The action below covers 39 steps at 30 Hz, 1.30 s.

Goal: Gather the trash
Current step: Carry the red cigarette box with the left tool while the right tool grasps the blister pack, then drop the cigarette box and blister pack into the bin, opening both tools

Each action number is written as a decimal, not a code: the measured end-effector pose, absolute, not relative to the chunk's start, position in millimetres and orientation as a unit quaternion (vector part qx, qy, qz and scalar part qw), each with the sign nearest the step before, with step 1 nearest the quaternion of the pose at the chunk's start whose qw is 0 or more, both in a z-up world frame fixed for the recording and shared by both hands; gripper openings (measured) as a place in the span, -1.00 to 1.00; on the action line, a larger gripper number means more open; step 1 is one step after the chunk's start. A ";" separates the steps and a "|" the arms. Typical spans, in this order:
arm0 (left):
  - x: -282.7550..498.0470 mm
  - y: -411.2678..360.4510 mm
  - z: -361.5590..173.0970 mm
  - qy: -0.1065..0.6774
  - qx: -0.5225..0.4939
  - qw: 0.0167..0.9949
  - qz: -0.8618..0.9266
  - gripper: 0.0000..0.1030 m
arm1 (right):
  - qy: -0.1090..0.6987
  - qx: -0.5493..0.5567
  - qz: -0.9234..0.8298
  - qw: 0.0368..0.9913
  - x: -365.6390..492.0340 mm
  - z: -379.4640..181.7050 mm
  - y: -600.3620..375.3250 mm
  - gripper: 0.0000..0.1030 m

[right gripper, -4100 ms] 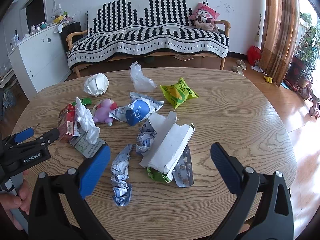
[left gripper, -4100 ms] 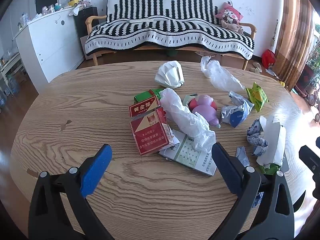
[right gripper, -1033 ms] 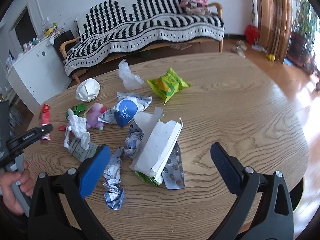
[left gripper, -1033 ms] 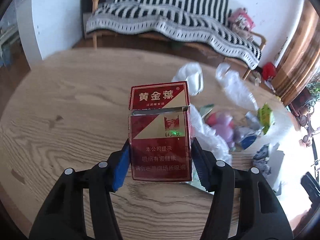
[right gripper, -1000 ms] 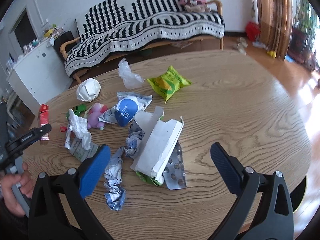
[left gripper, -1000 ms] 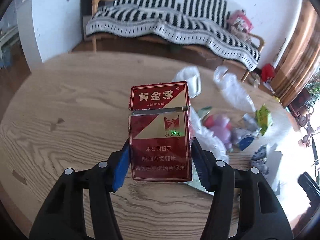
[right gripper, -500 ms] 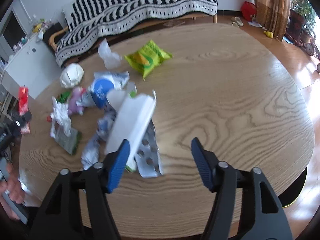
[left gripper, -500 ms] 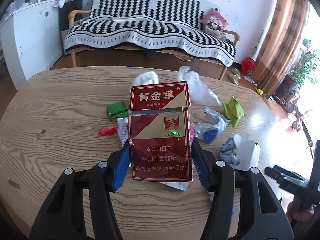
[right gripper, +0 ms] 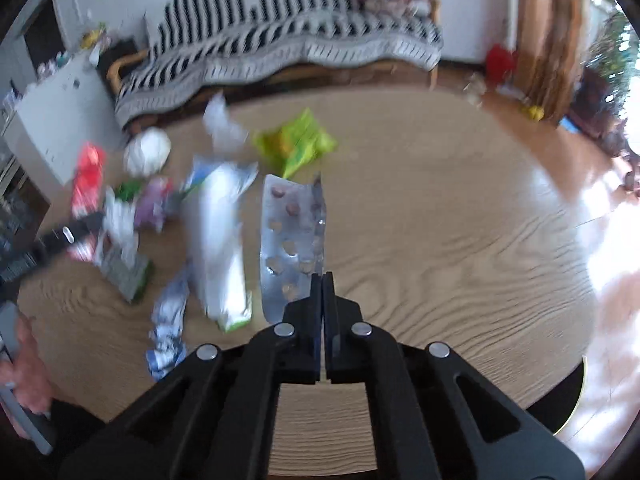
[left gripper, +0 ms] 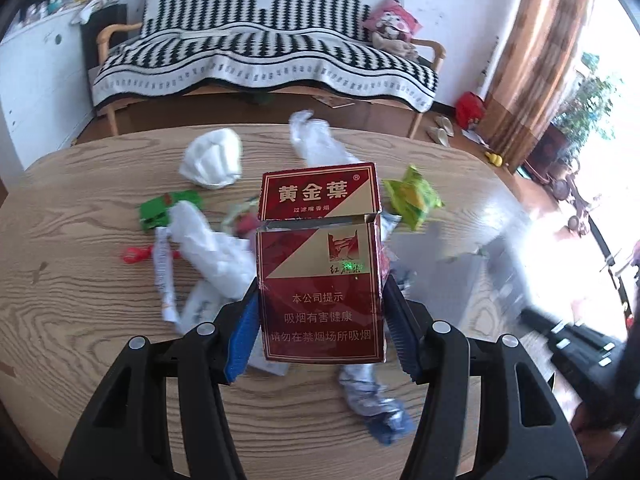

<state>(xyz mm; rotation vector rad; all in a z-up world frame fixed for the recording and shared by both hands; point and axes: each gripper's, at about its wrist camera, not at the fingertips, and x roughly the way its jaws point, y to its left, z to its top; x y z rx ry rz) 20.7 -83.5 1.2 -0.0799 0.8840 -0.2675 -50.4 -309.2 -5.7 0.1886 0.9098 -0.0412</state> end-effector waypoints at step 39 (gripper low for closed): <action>-165.2 -526.0 -97.4 0.460 0.112 0.712 -0.518 0.11 | 0.451 0.399 -0.316 0.733 -299.0 -139.2 -691.4 -0.96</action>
